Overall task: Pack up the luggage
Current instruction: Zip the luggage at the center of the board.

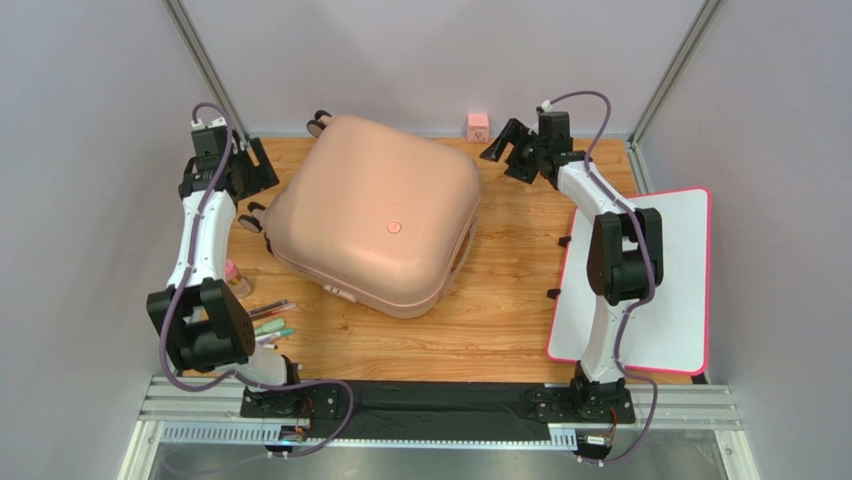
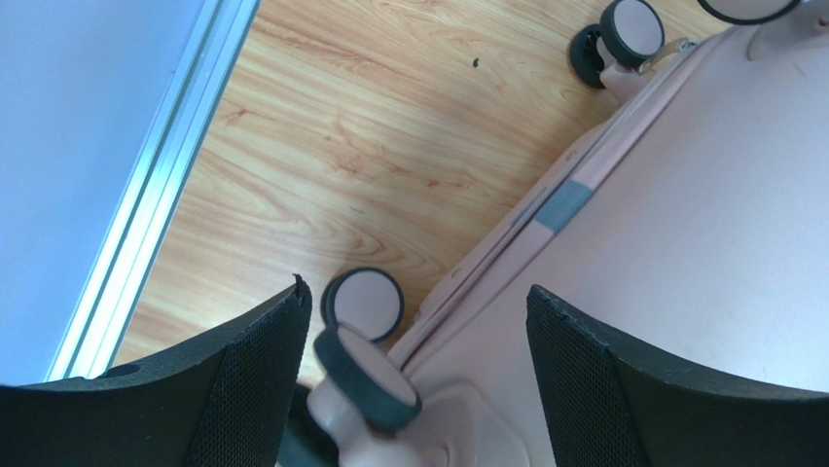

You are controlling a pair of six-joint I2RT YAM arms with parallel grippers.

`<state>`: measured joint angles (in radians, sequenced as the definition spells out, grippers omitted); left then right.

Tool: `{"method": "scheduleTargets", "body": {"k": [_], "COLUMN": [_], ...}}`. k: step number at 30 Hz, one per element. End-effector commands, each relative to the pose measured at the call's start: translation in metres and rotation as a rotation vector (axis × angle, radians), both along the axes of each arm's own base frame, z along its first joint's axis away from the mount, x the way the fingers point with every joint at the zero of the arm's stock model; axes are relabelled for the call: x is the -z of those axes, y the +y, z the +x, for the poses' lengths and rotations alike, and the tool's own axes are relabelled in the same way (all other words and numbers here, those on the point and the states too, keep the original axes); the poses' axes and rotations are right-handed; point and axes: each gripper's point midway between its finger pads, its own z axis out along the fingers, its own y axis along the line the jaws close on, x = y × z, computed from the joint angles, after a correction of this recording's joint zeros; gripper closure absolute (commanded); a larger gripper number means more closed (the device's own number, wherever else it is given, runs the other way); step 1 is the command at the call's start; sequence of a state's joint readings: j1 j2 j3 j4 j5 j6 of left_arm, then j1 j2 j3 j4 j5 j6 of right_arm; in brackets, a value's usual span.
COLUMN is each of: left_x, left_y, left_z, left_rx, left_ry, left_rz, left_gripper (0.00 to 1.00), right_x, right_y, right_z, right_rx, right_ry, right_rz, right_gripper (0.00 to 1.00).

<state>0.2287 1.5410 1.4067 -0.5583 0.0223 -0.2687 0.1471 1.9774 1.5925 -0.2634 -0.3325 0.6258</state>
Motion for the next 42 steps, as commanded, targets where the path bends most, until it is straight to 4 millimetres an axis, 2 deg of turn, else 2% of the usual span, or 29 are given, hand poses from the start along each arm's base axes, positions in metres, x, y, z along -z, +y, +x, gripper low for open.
{"method": "scheduleTargets", "body": {"k": [1, 2, 3, 4, 5, 7, 8, 9, 10, 11, 12, 13, 14, 15, 18, 19, 22, 25, 30, 31, 32, 33, 34, 35, 36, 37, 38, 40, 42], "left_x": [-0.029, -0.028, -0.037, -0.04, -0.034, -0.041, -0.03, -0.034, -0.02, -0.016, -0.017, -0.004, -0.001, 0.006, 0.034, 0.047, 0.068, 0.082, 0.104, 0.105, 0.113, 0.115, 0.115, 0.123, 0.123, 0.122, 0.13, 0.127, 0.134], "left_y": [-0.002, -0.003, -0.005, -0.005, -0.004, -0.013, -0.017, -0.023, -0.033, -0.038, -0.053, -0.06, -0.066, -0.079, -0.099, -0.103, -0.11, -0.113, -0.119, -0.124, -0.126, -0.127, -0.127, -0.127, -0.128, -0.129, -0.13, -0.133, -0.135], "left_z": [-0.018, -0.023, -0.029, -0.034, -0.041, -0.052, -0.059, -0.065, -0.071, -0.075, -0.08, -0.086, -0.09, -0.092, -0.103, -0.108, -0.114, -0.119, -0.116, -0.112, -0.109, -0.106, -0.099, -0.096, -0.09, -0.084, -0.081, -0.069, -0.061], "left_rx": [-0.024, -0.024, -0.024, -0.037, -0.051, -0.039, -0.033, -0.024, -0.001, 0.009, 0.043, 0.062, 0.075, 0.109, 0.153, 0.161, 0.165, 0.16, 0.173, 0.19, 0.193, 0.196, 0.199, 0.199, 0.206, 0.211, 0.216, 0.232, 0.252], "left_ry": [-0.076, -0.078, -0.104, -0.111, -0.097, -0.125, -0.104, -0.119, -0.092, -0.088, -0.098, -0.071, -0.071, -0.057, 0.007, 0.039, 0.083, 0.115, 0.146, 0.14, 0.159, 0.16, 0.145, 0.168, 0.162, 0.155, 0.178, 0.163, 0.179], "left_rz": [0.018, 0.019, 0.022, 0.033, 0.035, 0.036, 0.032, 0.035, 0.031, 0.03, 0.027, 0.025, 0.028, 0.023, -0.009, -0.022, -0.055, -0.079, -0.109, -0.129, -0.134, -0.138, -0.138, -0.137, -0.135, -0.134, -0.14, -0.141, -0.14], "left_gripper": [0.13, 0.13, 0.13, 0.13, 0.13, 0.14, 0.14, 0.14, 0.14, 0.14, 0.15, 0.15, 0.15, 0.15, 0.16, 0.17, 0.18, 0.19, 0.19, 0.18, 0.18, 0.18, 0.18, 0.18, 0.18, 0.18, 0.18, 0.18, 0.18], "right_x": [-0.025, -0.018, -0.018, -0.024, -0.017, -0.015, -0.022, -0.011, -0.008, -0.014, -0.002, 0.0, -0.003, 0.007, 0.014, 0.018, 0.024, 0.03, 0.026, 0.036, 0.035, 0.023, 0.022, 0.033, 0.022, 0.023, 0.03, 0.028, 0.038], "right_y": [0.016, 0.017, 0.019, 0.021, 0.023, 0.027, 0.03, 0.032, 0.037, 0.041, 0.045, 0.05, 0.053, 0.058, 0.065, 0.068, 0.071, 0.074, 0.092, 0.093, 0.096, 0.102, 0.105, 0.107, 0.114, 0.118, 0.12, 0.128, 0.133], "right_z": [0.021, 0.025, 0.028, 0.032, 0.036, 0.041, 0.047, 0.05, 0.052, 0.056, 0.058, 0.059, 0.062, 0.063, 0.065, 0.065, 0.067, 0.069, 0.054, 0.045, 0.04, 0.033, 0.027, 0.015, 0.007, -0.001, -0.01, -0.028, -0.045], "right_rx": [-0.017, -0.021, -0.027, -0.031, -0.032, -0.04, -0.042, -0.046, -0.053, -0.059, -0.065, -0.073, -0.075, -0.08, -0.085, -0.089, -0.093, -0.11, -0.226, -0.245, -0.269, -0.321, -0.349, -0.375, -0.439, -0.471, -0.5, -0.565, -0.61], "right_ry": [-0.061, -0.049, -0.049, -0.065, -0.056, -0.057, -0.076, -0.059, -0.05, -0.065, -0.046, -0.042, -0.051, -0.035, -0.024, -0.018, -0.016, -0.009, -0.022, 0.0, -0.007, -0.047, -0.054, -0.033, -0.067, -0.062, -0.05, -0.044, -0.031], "right_rz": [0.064, 0.062, 0.064, 0.066, 0.064, 0.065, 0.07, 0.069, 0.072, 0.076, 0.076, 0.077, 0.083, 0.082, 0.087, 0.086, 0.087, 0.093, 0.159, 0.171, 0.186, 0.217, 0.236, 0.25, 0.285, 0.297, 0.296, 0.299, 0.284], "right_gripper": [0.12, 0.12, 0.12, 0.12, 0.12, 0.12, 0.12, 0.12, 0.12, 0.12, 0.12, 0.12, 0.12, 0.12, 0.12, 0.12, 0.12, 0.12, 0.12, 0.12, 0.12, 0.12, 0.11, 0.12, 0.12, 0.12, 0.12, 0.12, 0.12]}}
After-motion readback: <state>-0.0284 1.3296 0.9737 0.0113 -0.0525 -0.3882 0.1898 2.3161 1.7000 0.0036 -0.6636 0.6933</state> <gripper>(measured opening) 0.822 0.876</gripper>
